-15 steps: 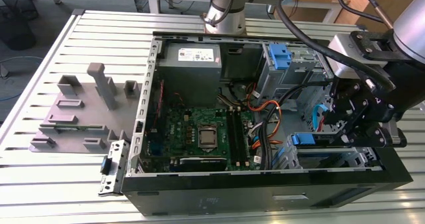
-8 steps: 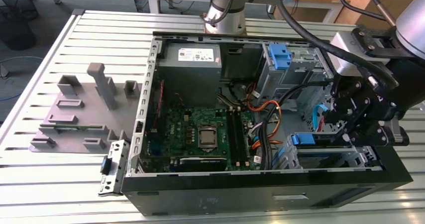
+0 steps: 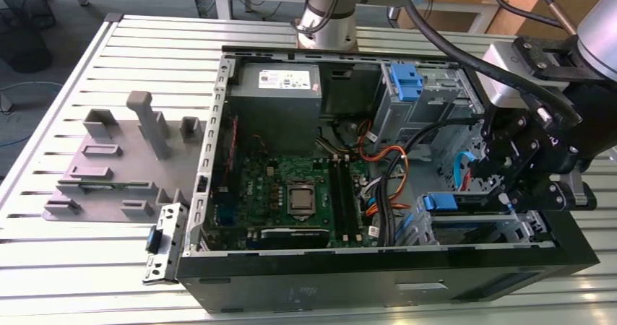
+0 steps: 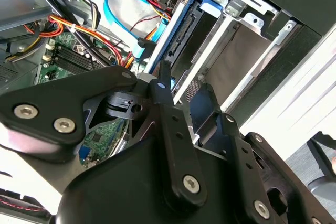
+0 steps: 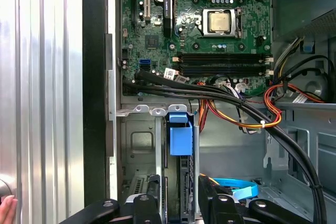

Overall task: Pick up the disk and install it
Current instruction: 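Insert the first disk wire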

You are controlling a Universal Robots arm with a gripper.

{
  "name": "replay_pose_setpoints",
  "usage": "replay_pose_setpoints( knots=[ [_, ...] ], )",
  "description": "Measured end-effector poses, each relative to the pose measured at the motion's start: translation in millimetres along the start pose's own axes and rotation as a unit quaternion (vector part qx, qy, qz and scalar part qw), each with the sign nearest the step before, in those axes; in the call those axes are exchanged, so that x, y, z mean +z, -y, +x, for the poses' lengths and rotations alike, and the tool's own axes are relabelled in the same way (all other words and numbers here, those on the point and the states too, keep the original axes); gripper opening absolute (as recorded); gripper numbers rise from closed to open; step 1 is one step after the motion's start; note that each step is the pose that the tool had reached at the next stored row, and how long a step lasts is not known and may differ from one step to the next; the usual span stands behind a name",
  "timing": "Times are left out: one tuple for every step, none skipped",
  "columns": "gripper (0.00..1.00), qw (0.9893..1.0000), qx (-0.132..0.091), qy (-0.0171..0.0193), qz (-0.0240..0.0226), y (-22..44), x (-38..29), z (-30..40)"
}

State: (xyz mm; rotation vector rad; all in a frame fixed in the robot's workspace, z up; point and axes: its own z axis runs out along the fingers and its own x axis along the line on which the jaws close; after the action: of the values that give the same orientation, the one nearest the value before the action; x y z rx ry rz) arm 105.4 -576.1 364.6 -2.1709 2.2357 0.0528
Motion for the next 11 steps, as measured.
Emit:
replay_pose_setpoints(
  knots=[
    [0.42, 1.0000, 0.000, 0.0000, 0.0000, 0.0, 0.0, 0.0],
    [0.42, 1.0000, 0.000, 0.0000, 0.0000, 0.0, 0.0, 0.0],
    [0.42, 1.0000, 0.000, 0.0000, 0.0000, 0.0, 0.0, 0.0],
    [0.42, 1.0000, 0.000, 0.0000, 0.0000, 0.0, 0.0, 0.0],
    [0.42, 1.0000, 0.000, 0.0000, -0.0001, 0.0, 0.0, 0.0],
    [0.42, 1.0000, 0.000, 0.0000, -0.0006, 0.0, 0.0, 0.0],
    [0.42, 1.0000, 0.000, 0.0000, -0.0010, 0.0, 0.0, -0.2],
    [0.42, 1.0000, 0.000, 0.0000, -0.0010, 0.0, 0.0, -0.2],
    [0.42, 1.0000, 0.000, 0.0000, -0.0010, 0.0, 0.0, -0.2],
    [0.42, 1.0000, 0.000, 0.0000, -0.0010, 0.0, -0.3, -0.2],
    [0.42, 1.0000, 0.000, 0.0000, -0.0010, 0.0, -0.7, -0.2]
  ],
)
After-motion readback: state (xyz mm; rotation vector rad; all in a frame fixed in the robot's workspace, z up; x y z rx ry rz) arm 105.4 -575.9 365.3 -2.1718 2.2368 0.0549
